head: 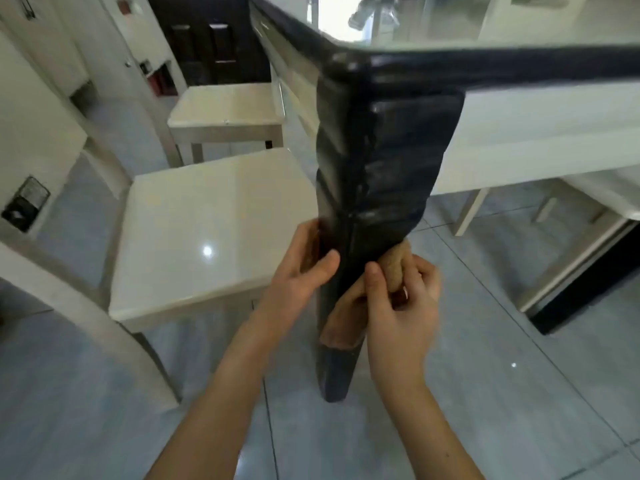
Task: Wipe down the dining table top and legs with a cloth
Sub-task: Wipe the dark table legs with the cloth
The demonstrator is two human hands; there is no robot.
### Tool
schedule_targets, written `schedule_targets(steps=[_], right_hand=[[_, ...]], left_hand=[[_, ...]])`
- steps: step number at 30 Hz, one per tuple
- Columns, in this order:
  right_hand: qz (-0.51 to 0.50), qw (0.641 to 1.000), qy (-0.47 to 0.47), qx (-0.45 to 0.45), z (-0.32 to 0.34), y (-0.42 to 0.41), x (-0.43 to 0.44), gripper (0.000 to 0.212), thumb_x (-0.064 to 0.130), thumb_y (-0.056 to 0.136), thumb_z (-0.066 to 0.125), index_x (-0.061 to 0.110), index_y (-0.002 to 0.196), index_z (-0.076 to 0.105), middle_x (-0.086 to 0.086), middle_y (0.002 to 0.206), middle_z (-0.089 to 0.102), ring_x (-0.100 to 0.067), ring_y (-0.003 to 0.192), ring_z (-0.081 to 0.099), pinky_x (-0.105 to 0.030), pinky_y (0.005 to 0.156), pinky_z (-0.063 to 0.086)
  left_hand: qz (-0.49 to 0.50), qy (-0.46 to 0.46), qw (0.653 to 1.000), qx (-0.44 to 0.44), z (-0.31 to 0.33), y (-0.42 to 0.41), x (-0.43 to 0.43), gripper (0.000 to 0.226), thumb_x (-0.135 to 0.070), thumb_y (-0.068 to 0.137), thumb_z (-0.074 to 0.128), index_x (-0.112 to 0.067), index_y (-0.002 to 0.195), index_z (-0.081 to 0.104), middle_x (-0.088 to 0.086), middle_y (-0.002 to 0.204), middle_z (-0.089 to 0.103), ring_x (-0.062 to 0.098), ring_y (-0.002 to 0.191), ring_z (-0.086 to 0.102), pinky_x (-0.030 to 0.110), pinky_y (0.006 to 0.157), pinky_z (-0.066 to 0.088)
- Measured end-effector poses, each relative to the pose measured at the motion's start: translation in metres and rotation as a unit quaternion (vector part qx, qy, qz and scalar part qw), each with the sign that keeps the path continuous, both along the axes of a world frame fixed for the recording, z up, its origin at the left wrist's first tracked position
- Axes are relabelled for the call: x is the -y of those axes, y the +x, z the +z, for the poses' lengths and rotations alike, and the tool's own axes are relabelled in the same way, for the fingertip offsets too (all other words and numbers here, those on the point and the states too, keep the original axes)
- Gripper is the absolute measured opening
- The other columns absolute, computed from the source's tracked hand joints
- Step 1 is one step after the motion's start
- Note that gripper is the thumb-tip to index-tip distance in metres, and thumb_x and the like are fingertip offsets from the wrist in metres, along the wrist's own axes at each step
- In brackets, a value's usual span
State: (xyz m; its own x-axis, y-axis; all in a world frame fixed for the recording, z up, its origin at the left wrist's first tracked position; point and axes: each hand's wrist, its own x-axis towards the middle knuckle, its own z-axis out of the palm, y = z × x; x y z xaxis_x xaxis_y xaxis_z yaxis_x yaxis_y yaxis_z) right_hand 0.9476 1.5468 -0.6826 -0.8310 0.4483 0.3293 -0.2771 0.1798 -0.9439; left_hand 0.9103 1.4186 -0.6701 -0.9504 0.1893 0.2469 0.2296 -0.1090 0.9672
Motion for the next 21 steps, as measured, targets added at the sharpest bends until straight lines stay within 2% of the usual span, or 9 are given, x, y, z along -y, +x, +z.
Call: schedule_targets(steps=[2, 4, 5, 7, 9, 11, 15, 18, 21], right_hand=[[0.047, 0.997, -0.017, 0.063, 0.029, 0.009, -0.009, 0.023, 0.018, 0.091, 0.066, 0.006, 0.11, 0.065, 0.012, 0.106, 0.053, 0.006, 0.094, 0.058, -0.008, 0.076, 0.049], [0.095, 0.985, -0.023, 0.143, 0.053, 0.021, -0.024, 0.021, 0.012, 0.091, 0.064, 0.005, 0.111, 0.066, 0.004, 0.109, 0.056, 0.002, 0.092, 0.06, -0.019, 0.079, 0.055], [0.106, 0.98, -0.018, 0.167, 0.061, 0.03, -0.031, 0.017, 0.006, 0.09, 0.064, 0.004, 0.107, 0.066, -0.002, 0.107, 0.059, 0.0, 0.089, 0.061, -0.023, 0.078, 0.055], [0.122, 0.971, -0.014, 0.207, 0.092, 0.05, -0.048, 0.011, -0.003, 0.087, 0.064, 0.005, 0.095, 0.065, -0.009, 0.099, 0.061, -0.002, 0.08, 0.061, -0.019, 0.073, 0.05], [0.138, 0.961, 0.003, 0.238, 0.142, 0.073, -0.063, 0.011, -0.007, 0.084, 0.065, 0.001, 0.092, 0.066, -0.013, 0.09, 0.062, -0.003, 0.075, 0.059, -0.01, 0.07, 0.046], [0.151, 0.955, 0.02, 0.255, 0.199, 0.099, -0.079, 0.015, -0.007, 0.082, 0.068, 0.003, 0.094, 0.068, -0.015, 0.089, 0.063, 0.001, 0.072, 0.057, -0.008, 0.067, 0.044], [0.158, 0.952, 0.042, 0.258, 0.328, 0.153, -0.107, 0.027, 0.0, 0.083, 0.071, 0.009, 0.108, 0.07, -0.005, 0.104, 0.065, 0.001, 0.091, 0.061, -0.007, 0.075, 0.044], [0.166, 0.95, 0.069, 0.257, 0.411, 0.198, -0.127, 0.026, 0.006, 0.086, 0.07, 0.015, 0.11, 0.068, -0.001, 0.106, 0.065, 0.004, 0.093, 0.06, -0.007, 0.077, 0.044], [0.15, 0.95, 0.07, 0.263, 0.454, 0.245, -0.145, 0.031, 0.011, 0.087, 0.071, 0.025, 0.114, 0.065, 0.002, 0.106, 0.067, -0.002, 0.096, 0.063, -0.009, 0.078, 0.048]], left_hand=[[0.02, -0.029, 0.999, 0.041, 0.017, 0.01, 0.0, 0.046, -0.013, 0.084, 0.059, -0.012, 0.127, 0.046, 0.003, 0.124, 0.057, 0.006, 0.117, 0.056, 0.022, 0.098, 0.046], [0.055, -0.064, 0.992, 0.091, 0.039, 0.021, 0.0, 0.053, -0.014, 0.077, 0.063, -0.017, 0.126, 0.045, -0.003, 0.123, 0.057, 0.001, 0.112, 0.058, 0.019, 0.097, 0.046], [0.075, -0.09, 0.987, 0.111, 0.046, 0.029, -0.001, 0.052, -0.018, 0.074, 0.066, -0.02, 0.122, 0.047, -0.004, 0.121, 0.057, 0.004, 0.109, 0.059, 0.021, 0.097, 0.046], [0.103, -0.133, 0.971, 0.168, 0.068, 0.049, -0.003, 0.041, -0.021, 0.072, 0.071, -0.026, 0.109, 0.054, -0.002, 0.113, 0.061, 0.013, 0.103, 0.061, 0.03, 0.095, 0.048], [0.117, -0.154, 0.959, 0.209, 0.11, 0.08, -0.005, 0.029, -0.014, 0.077, 0.072, -0.026, 0.1, 0.057, -0.001, 0.105, 0.063, 0.004, 0.092, 0.062, 0.029, 0.088, 0.046], [0.124, -0.174, 0.952, 0.219, 0.164, 0.116, -0.005, 0.02, -0.009, 0.086, 0.065, -0.026, 0.097, 0.06, -0.005, 0.099, 0.065, -0.006, 0.084, 0.062, 0.023, 0.083, 0.044], [0.127, -0.249, 0.937, 0.208, 0.3, 0.19, 0.002, 0.013, -0.018, 0.094, 0.057, -0.019, 0.104, 0.064, -0.006, 0.1, 0.067, -0.002, 0.093, 0.061, 0.009, 0.08, 0.045], [0.135, -0.259, 0.936, 0.195, 0.4, 0.242, 0.004, 0.013, -0.031, 0.092, 0.052, -0.032, 0.101, 0.062, -0.014, 0.099, 0.066, -0.005, 0.093, 0.061, 0.01, 0.081, 0.045], [0.122, -0.269, 0.936, 0.192, 0.451, 0.29, 0.011, 0.012, -0.035, 0.088, 0.049, -0.042, 0.093, 0.059, -0.014, 0.094, 0.068, -0.005, 0.089, 0.062, 0.008, 0.078, 0.045]])
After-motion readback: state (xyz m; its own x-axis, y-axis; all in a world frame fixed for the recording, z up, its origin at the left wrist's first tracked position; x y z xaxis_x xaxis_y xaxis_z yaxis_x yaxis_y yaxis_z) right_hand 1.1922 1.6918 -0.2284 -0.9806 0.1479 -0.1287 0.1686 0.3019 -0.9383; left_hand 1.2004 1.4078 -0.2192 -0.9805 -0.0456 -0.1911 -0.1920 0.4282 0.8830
